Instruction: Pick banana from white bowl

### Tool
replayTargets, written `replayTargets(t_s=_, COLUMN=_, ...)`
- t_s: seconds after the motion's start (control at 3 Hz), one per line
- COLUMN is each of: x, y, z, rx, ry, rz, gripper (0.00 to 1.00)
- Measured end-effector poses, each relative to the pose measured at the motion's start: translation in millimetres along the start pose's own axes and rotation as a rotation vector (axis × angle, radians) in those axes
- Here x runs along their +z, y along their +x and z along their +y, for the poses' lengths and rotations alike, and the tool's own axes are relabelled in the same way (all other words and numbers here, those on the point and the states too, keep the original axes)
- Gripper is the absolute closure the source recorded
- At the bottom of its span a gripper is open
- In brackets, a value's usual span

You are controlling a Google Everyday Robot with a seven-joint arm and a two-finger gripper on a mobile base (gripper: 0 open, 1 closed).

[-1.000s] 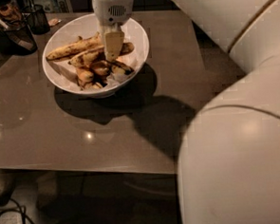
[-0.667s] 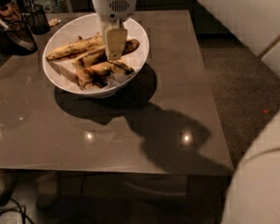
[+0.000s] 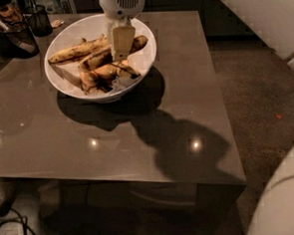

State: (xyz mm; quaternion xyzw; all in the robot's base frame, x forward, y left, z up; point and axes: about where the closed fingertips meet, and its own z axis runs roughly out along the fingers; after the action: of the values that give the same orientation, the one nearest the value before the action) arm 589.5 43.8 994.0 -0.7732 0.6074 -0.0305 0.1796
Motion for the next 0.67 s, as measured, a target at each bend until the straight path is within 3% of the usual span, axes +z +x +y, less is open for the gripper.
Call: replayTargets(t_s=0.67, x=-20.8, y=-1.7, z=43.3, rx=0.006, ry=-0.003, rz=-0.094, gripper=1.0)
